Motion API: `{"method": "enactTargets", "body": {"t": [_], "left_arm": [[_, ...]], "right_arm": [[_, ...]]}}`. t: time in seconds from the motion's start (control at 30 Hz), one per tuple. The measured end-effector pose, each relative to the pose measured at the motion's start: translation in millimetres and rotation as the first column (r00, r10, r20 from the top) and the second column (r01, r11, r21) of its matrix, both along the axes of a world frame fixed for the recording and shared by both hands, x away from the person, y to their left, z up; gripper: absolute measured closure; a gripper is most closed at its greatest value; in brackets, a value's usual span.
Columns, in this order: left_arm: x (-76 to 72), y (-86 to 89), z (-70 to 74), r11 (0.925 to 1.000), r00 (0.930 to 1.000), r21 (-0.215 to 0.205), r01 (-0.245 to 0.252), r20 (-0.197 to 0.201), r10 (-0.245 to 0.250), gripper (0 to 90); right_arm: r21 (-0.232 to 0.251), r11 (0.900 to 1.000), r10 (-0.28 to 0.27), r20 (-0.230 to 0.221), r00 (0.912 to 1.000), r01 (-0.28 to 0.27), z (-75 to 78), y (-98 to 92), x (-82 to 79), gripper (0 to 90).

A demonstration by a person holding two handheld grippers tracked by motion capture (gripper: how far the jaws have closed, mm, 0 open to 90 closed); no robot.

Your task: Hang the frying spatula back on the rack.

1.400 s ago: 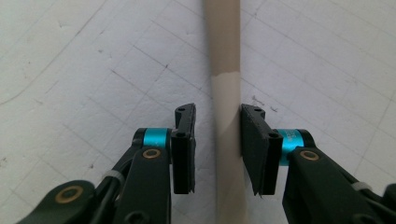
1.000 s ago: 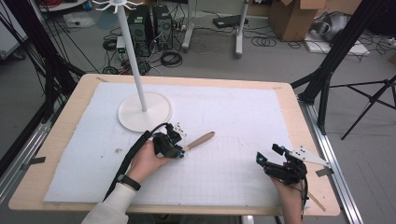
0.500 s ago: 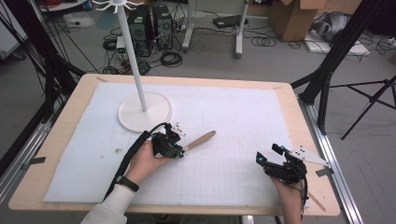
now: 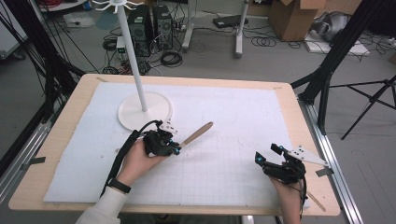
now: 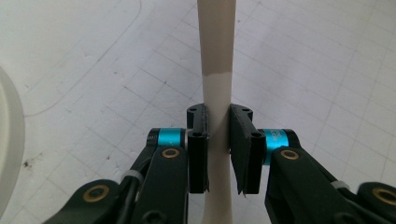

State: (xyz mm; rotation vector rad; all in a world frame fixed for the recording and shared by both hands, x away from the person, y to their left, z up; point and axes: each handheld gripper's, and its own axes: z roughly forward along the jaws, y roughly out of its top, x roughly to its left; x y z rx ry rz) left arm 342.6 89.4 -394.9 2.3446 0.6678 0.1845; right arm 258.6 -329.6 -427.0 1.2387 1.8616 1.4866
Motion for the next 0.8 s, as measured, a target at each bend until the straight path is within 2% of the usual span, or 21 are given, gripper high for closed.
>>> {"method": "enactTargets", "body": {"t": [0.2,0.33,0.37,0.47,0.5,0.53,0.57,0.6,0.63,0.67,0.7,0.73,0.77,0.8], "left_arm": [[-4.0,7.0,6.5,0.9991,0.9997,-0.041,-0.006,0.024,0.007,77.5],[-8.2,13.4,14.3,0.9985,0.9984,-0.053,-0.009,0.055,0.012,77.5],[-11.1,17.2,18.2,0.9973,0.9974,-0.071,-0.02,0.068,0.025,77.6],[-14.0,21.5,22.7,0.9959,0.9957,-0.087,-0.023,0.088,0.031,77.5],[-18.3,25.2,27.2,0.9939,0.9936,-0.106,-0.03,0.106,0.041,77.5],[-18.3,25.2,27.2,0.9939,0.9936,-0.106,-0.03,0.106,0.041,77.5],[-23.2,28.7,31.3,0.9918,0.99,-0.123,-0.034,0.132,0.05,77.5],[-23.2,28.7,31.3,0.9918,0.99,-0.123,-0.034,0.132,0.05,77.5],[-28.6,32.5,35.0,0.9898,0.9859,-0.138,-0.035,0.157,0.057,77.5],[-28.6,32.5,35.0,0.9898,0.9859,-0.138,-0.035,0.157,0.057,77.5],[-33.8,35.9,37.3,0.9867,0.9818,-0.159,-0.037,0.178,0.065,77.5],[-33.8,35.9,37.3,0.9867,0.9818,-0.159,-0.037,0.178,0.065,77.5],[-39.2,39.1,39.1,0.9827,0.9773,-0.181,-0.038,0.198,0.074,77.5],[-39.2,39.1,39.1,0.9827,0.9773,-0.181,-0.038,0.198,0.074,77.5]], "right_arm": [[-0.002,1.0,0.015,0.006,0.9999,-0.015,0.6,4.6,0.5,18.4],[0.006,1.0,0.022,0.007,0.9997,-0.022,2.4,8.6,-0.3,18.4],[0.005,1.0,0.026,0.013,0.9996,-0.026,2.9,9.3,-0.2,18.4],[0.012,0.999,0.033,0.016,0.9993,-0.033,4.2,11.5,-0.8,18.4],[0.023,0.999,0.044,0.022,0.9988,-0.044,5.9,15.1,-1.3,18.5],[0.023,0.999,0.044,0.022,0.9988,-0.044,5.9,15.1,-1.3,18.5],[0.031,0.997,0.064,0.036,0.9973,-0.065,8.9,21.2,-2.1,18.5],[0.031,0.997,0.064,0.036,0.9973,-0.065,8.9,21.2,-2.1,18.5],[0.04,0.996,0.076,0.043,0.9961,-0.078,12.6,28.0,-3.6,18.5],[0.04,0.996,0.076,0.043,0.9961,-0.078,12.6,28.0,-3.6,18.5],[0.051,0.993,0.101,0.059,0.9931,-0.105,17.1,36.6,-5.0,18.5],[0.052,0.992,0.11,0.071,0.9914,-0.114,19.4,41.3,-5.3,18.6],[0.061,0.99,0.12,0.072,0.9902,-0.124,21.8,46.4,-6.3,18.6],[0.07,0.988,0.13,0.081,0.9882,-0.136,24.1,51.4,-6.5,18.6]]}}
